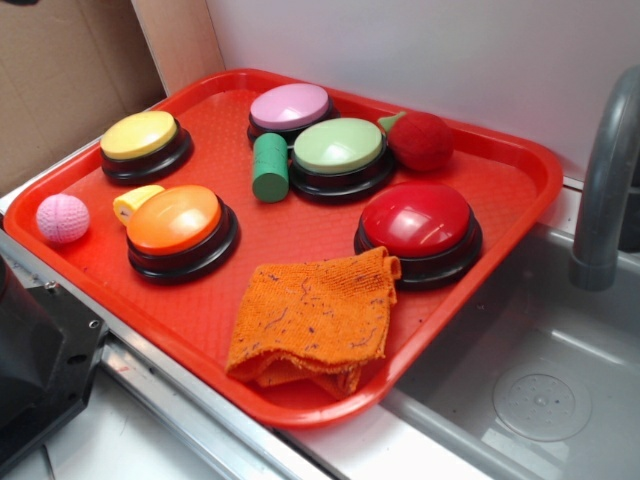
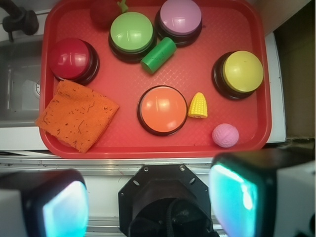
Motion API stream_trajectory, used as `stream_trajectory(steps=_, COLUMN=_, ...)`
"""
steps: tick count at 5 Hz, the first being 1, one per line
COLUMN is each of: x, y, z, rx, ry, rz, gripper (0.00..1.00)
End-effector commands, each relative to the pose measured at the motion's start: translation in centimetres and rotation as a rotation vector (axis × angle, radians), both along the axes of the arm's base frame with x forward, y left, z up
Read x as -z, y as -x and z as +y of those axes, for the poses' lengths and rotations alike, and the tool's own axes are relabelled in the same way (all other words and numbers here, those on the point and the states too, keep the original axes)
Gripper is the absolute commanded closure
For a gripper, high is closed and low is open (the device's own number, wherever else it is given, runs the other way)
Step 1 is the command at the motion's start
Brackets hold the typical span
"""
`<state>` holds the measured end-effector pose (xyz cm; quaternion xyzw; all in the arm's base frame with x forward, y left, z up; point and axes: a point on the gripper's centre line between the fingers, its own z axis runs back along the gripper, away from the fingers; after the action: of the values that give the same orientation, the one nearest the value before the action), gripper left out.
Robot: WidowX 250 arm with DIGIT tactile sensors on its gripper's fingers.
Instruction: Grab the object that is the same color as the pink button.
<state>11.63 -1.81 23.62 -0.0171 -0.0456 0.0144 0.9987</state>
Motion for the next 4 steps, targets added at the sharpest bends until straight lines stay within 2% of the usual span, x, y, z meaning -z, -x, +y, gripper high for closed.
stream_trajectory(steps=1, x=0.0, y=0.0, z=0.0, rx=0.000, ry=0.000, rz=0.000, gripper=0.00)
stream_trajectory(steps=2, x=1.8, y=-0.5, z=2.8, rx=0.018, ry=0.021, rz=-0.016, gripper=0.00)
stream_trajectory(steps=3, x=4.3, y=-0.9, z=5.3, rx=-0.007, ry=-0.007, rz=-0.028, gripper=0.00)
stream_trajectory(steps=4, x=7.2, y=-0.8, z=8.5, rx=-0.031, ry=-0.019, rz=0.022, gripper=0.00)
